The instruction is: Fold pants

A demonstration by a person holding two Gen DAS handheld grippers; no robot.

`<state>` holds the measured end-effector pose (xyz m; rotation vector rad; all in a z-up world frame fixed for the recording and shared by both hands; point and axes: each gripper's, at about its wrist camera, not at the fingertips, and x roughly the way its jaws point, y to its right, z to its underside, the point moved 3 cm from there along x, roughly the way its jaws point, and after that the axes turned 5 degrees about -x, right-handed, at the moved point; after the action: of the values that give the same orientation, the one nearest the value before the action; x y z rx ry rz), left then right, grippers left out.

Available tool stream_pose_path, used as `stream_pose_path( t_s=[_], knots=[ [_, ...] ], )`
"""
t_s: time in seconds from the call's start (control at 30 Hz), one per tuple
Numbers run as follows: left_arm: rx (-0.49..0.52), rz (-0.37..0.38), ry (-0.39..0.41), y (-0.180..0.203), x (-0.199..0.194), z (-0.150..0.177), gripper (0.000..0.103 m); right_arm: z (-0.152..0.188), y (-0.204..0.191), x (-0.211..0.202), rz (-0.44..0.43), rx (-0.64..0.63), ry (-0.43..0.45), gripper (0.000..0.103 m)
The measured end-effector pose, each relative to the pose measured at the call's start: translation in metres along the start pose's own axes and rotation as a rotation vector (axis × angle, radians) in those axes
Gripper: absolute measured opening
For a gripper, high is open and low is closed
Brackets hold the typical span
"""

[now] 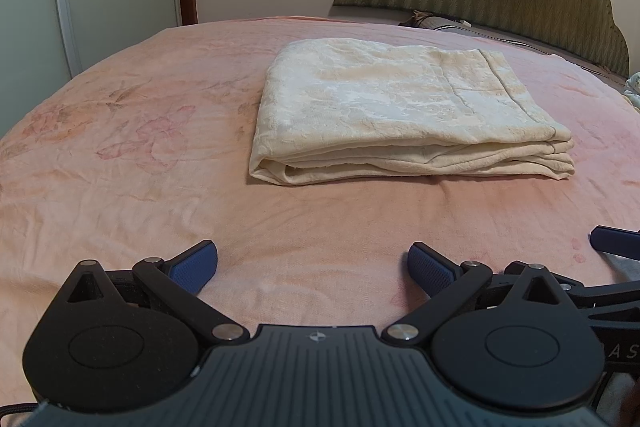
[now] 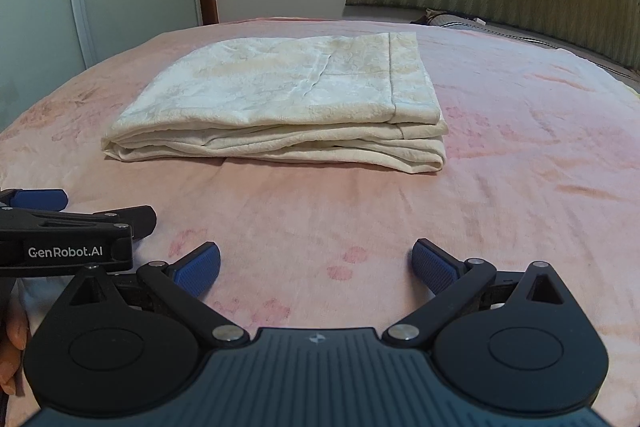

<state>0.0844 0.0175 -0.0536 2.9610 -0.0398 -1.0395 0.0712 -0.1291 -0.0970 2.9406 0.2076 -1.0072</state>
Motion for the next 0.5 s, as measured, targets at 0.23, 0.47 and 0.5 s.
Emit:
stream_pose_path(
  t_s=[0.23,0.47,0.5],
  knots=[
    [0.002,0.007,-0.001,0.001,-0.001,0.0,0.103,-0.002,0.0,-0.002,0.008,-0.013,-0.005,0.103],
    [0.032,-0.032,-0.004,-0.013,0.005,-0.011,0.103,-0.014,0.01,-0.001,0.091,-0.043,0.023,0.103],
    [0.022,-0.021,-0.011,-0.015,0.006,-0.011,0.103,-0.014,0.012,0.004,0.092,-0.048,0.005,0.103]
  ],
)
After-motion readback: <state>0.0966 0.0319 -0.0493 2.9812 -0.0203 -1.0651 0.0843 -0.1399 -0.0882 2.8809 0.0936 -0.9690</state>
